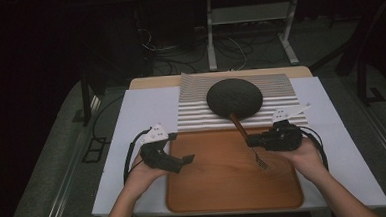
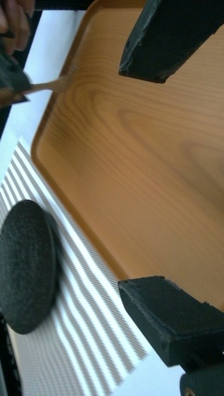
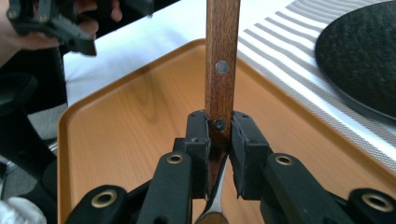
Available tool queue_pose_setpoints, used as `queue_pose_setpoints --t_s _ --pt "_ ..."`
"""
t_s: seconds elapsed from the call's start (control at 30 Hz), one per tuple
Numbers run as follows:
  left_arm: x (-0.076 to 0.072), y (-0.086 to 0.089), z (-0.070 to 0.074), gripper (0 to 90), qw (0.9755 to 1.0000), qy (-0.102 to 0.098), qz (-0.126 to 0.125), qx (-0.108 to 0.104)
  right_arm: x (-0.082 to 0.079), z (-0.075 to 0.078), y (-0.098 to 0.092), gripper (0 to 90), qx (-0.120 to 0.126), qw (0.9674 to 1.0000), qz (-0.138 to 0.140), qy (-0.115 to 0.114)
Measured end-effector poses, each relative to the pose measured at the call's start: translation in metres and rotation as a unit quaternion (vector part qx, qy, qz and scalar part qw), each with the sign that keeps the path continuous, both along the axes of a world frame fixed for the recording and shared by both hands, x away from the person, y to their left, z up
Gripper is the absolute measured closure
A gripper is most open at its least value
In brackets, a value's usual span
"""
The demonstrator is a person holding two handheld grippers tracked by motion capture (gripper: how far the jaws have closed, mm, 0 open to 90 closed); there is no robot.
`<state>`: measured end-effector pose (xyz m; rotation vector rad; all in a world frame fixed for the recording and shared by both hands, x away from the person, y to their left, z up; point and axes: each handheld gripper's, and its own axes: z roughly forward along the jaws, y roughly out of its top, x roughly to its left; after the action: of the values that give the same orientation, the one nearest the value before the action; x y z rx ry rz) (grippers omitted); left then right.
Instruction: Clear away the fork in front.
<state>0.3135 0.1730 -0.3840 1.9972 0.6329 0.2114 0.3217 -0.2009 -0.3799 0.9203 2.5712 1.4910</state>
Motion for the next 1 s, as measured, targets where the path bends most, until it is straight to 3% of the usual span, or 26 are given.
queue_pose_setpoints --t_s 0.23,0.37,0.73,1.0 --pt "0.013 -0.023 0.009 0.3 0.9996 -0.012 -0.023 -0.004 0.002 -0.003 0.002 77.4 -0.006 1.0000 -0.002 -0.003" --pt "0.022 -0.040 0.015 5.5 0.9989 -0.024 -0.038 -0.010 0.002 -0.003 0.002 77.3 -0.007 1.0000 -0.004 -0.005" --pt "0.033 -0.073 0.023 15.5 0.9976 -0.017 -0.061 -0.028 0.002 -0.002 0.003 77.4 -0.002 1.0000 -0.005 -0.009" --pt "0.033 -0.091 0.026 26.2 0.9963 -0.003 -0.065 -0.056 0.002 -0.001 0.005 77.3 0.008 0.9998 -0.008 -0.016"
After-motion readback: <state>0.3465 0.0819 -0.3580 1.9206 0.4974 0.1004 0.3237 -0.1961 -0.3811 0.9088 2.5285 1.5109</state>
